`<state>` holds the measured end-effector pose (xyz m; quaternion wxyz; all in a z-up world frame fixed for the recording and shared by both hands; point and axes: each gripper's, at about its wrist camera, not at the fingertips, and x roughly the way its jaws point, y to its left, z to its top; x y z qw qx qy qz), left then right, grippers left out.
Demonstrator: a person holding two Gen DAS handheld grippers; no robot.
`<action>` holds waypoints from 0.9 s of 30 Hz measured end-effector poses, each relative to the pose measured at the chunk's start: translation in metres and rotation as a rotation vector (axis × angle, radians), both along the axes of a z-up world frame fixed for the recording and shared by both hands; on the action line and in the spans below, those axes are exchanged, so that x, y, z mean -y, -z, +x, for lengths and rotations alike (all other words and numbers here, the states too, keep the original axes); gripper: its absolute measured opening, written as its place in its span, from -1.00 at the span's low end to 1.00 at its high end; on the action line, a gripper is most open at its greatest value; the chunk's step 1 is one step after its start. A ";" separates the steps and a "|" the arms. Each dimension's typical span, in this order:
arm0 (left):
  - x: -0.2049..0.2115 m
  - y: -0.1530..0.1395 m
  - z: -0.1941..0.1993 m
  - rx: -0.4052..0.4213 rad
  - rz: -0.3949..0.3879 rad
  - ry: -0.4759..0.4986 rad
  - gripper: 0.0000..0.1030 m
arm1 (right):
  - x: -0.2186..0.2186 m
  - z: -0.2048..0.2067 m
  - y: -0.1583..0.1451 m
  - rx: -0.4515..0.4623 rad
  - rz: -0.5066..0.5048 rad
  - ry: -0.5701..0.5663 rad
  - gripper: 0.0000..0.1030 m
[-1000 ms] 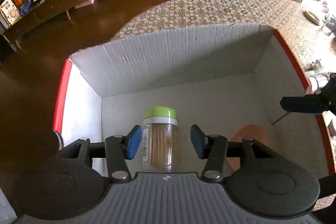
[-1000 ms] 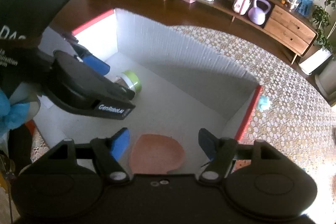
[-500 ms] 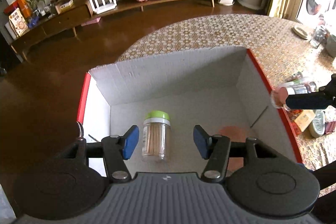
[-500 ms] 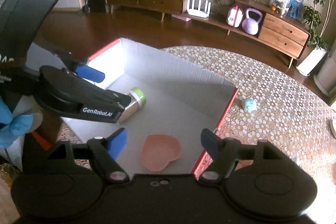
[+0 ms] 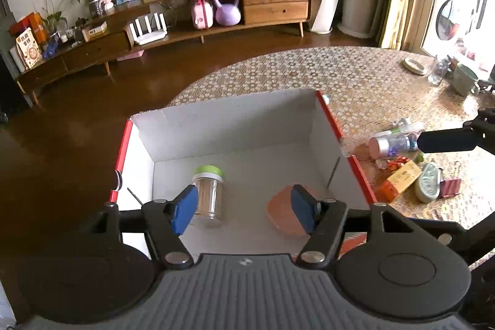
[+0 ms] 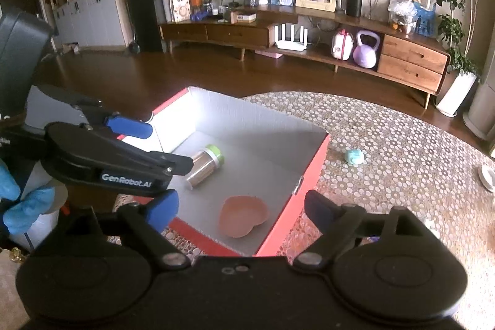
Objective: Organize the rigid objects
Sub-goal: 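Lower the jar into the box with the left tool while the right tool drops the heart dish, then move both tools back over the scattered items on the table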
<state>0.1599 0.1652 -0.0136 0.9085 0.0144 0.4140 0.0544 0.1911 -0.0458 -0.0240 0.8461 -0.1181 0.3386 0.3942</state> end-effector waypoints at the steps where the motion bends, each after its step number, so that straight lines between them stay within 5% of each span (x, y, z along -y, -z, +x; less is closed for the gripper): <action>1: 0.002 -0.002 -0.003 0.005 -0.008 0.000 0.28 | 0.004 -0.002 0.000 0.000 0.007 -0.001 0.78; 9: 0.022 -0.009 -0.025 0.066 -0.002 -0.006 0.44 | 0.045 -0.015 -0.008 0.016 0.108 -0.011 0.99; 27: 0.074 -0.011 -0.045 0.161 -0.086 -0.011 0.57 | 0.128 -0.035 0.005 0.055 0.194 0.030 1.00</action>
